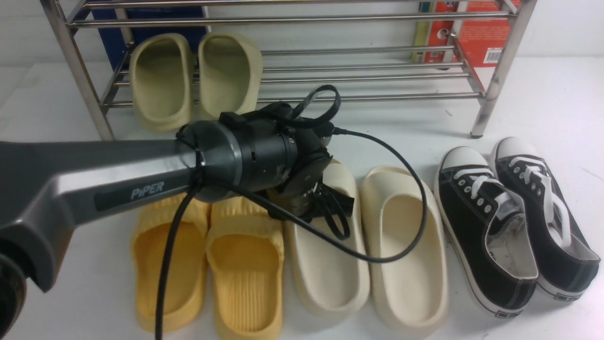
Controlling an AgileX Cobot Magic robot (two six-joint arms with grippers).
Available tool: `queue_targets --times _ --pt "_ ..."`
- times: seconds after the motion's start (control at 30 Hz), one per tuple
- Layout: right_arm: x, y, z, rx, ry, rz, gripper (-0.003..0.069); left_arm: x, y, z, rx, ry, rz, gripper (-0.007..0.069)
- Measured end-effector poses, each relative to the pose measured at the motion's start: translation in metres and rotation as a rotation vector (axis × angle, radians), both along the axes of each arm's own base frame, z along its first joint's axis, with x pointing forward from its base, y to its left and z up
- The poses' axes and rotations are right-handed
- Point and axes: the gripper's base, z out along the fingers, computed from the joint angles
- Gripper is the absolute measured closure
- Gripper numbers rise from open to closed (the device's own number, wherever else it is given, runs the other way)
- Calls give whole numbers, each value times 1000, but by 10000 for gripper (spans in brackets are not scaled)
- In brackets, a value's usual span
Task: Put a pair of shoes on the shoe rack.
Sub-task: Use the left arm to grab the shoe closest to it, then use the left arm to put a shoe into the shoe rack
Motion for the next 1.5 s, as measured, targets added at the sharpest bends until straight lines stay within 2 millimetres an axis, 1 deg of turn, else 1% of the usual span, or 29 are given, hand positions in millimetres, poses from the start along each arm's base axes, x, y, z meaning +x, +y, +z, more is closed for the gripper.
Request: queue_targets --times 0.07,0.1,0.23,0.33,0.47,0.57,0.63,0.67,0.7,0.73,0.77,0.83,0.87,0.97,1.0,1.07,1.27,1.3,1.37,1.43,1.5 --pt "0 0 0 0 0 0 413 -3 1 13 -33 -16 16 594" --pt "0 0 0 0 0 0 413 -4 2 17 -39 -22 17 594" --pt "0 0 0 0 0 0 413 -16 5 59 -124 -107 4 594" --pt "0 0 0 0 0 0 413 -25 11 84 -165 -160 -5 594" --pt "0 0 0 0 0 0 413 -25 14 99 -162 -242 -49 594" --pt "0 0 0 0 0 0 413 -18 9 99 -136 -282 -75 594" --pt "0 0 0 0 0 0 413 -7 3 96 -110 -297 -72 594" --pt "0 0 0 0 0 0 413 -6 2 96 -107 -298 -71 594" --pt "0 0 0 0 0 0 413 6 -4 93 -73 -313 -61 594" --pt "0 0 0 0 0 0 413 7 -4 90 -65 -311 -63 594" --pt "0 0 0 0 0 0 413 18 -10 86 -28 -323 -50 594" --pt "0 0 0 0 0 0 413 30 -15 85 14 -344 -28 594" --pt "0 0 0 0 0 0 413 40 -18 80 44 -349 -9 594" --pt "0 0 0 0 0 0 413 59 -20 77 61 -363 32 594" --pt "0 0 0 0 0 0 413 59 -21 75 64 -360 31 594" --pt "0 0 0 0 0 0 413 76 -17 75 65 -372 66 594" --pt "0 0 0 0 0 0 413 107 1 74 46 -414 118 594" --pt "0 0 0 0 0 0 413 107 1 75 44 -417 119 594" --pt "0 0 0 0 0 0 413 118 6 75 34 -434 132 594" --pt "0 0 0 0 0 0 413 124 8 73 33 -440 137 594" --pt "0 0 0 0 0 0 413 127 8 72 39 -443 134 594"
